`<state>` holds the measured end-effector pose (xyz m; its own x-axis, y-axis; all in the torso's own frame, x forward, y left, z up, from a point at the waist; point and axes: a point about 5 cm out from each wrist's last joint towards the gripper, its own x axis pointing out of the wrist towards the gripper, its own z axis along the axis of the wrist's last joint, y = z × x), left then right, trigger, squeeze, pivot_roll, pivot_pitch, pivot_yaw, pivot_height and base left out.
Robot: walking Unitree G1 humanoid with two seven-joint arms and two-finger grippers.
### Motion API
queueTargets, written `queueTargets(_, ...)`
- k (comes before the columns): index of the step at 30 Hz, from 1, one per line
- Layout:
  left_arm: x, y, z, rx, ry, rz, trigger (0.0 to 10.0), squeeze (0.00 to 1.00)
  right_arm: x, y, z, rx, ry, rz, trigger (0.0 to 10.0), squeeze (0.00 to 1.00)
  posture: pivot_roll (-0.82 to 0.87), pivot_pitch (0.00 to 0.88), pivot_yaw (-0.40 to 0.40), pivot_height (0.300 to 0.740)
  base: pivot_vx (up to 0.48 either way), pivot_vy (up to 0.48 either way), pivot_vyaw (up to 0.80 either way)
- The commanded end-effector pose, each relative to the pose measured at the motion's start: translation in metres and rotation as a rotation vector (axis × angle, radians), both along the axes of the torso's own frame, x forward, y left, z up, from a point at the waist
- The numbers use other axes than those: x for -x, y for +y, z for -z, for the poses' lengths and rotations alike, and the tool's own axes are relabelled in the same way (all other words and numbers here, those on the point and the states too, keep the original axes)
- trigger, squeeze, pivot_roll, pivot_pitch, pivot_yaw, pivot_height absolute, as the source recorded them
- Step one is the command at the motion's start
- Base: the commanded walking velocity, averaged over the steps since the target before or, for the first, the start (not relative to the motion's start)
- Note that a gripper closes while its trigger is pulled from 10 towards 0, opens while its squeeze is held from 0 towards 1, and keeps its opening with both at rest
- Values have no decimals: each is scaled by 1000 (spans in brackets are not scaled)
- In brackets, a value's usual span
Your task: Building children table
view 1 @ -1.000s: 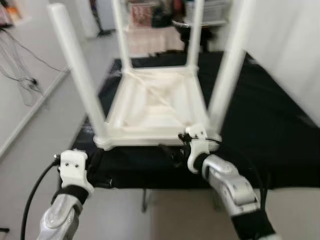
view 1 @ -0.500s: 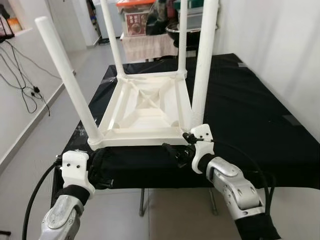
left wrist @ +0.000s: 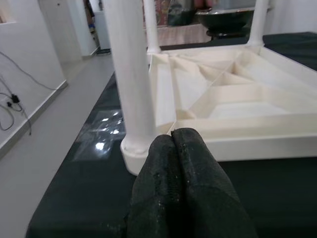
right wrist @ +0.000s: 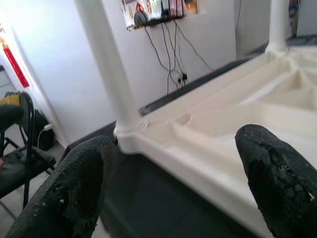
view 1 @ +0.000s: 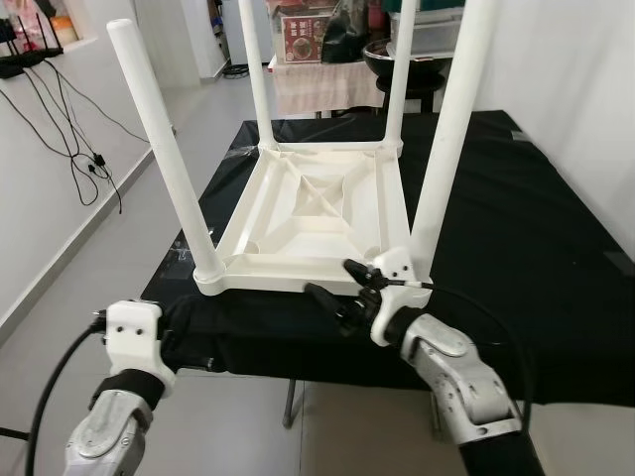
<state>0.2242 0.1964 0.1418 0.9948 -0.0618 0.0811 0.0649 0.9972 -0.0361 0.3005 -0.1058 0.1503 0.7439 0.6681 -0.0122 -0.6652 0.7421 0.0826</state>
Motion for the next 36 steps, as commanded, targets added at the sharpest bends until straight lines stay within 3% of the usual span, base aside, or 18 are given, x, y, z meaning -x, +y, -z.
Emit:
queueTargets(1, 3, 5, 1, 1, 6, -11, 10000, 0, 0, 0, -1, -6, -14, -4, 10000, 0, -58, 2, 51, 740, 379, 0, 0)
queueTargets(13, 3, -3, -4, 24, -13, 68, 10000, 0, 3, 5, 4, 5, 9, -36, 10000, 0, -56, 1, 53, 740, 314, 0, 35)
queueTargets(19, 15, -18, 5, 19, 55, 232, 10000, 0, 10, 6, 5, -9, 7, -100, 10000, 0, -54, 8, 54, 740, 0, 0, 0)
queueTargets(26, 19, -8, 10, 7, 67, 170, 10000, 0, 11, 5, 6, 18, 2, -111, 10000, 0, -52, 12, 57, 740, 0, 0, 0)
queueTargets(27, 21, -8, 10, 17, 68, 177, 10000, 984, 11, 5, 6, 20, 3, -109, 10000, 0, -52, 12, 57, 740, 0, 0, 0)
queueTargets(36, 41, -10, 14, 69, 92, 212, 10000, 1000, 14, 2, 5, 23, 2, -154, 10000, 0, -54, 15, 63, 740, 0, 0, 0)
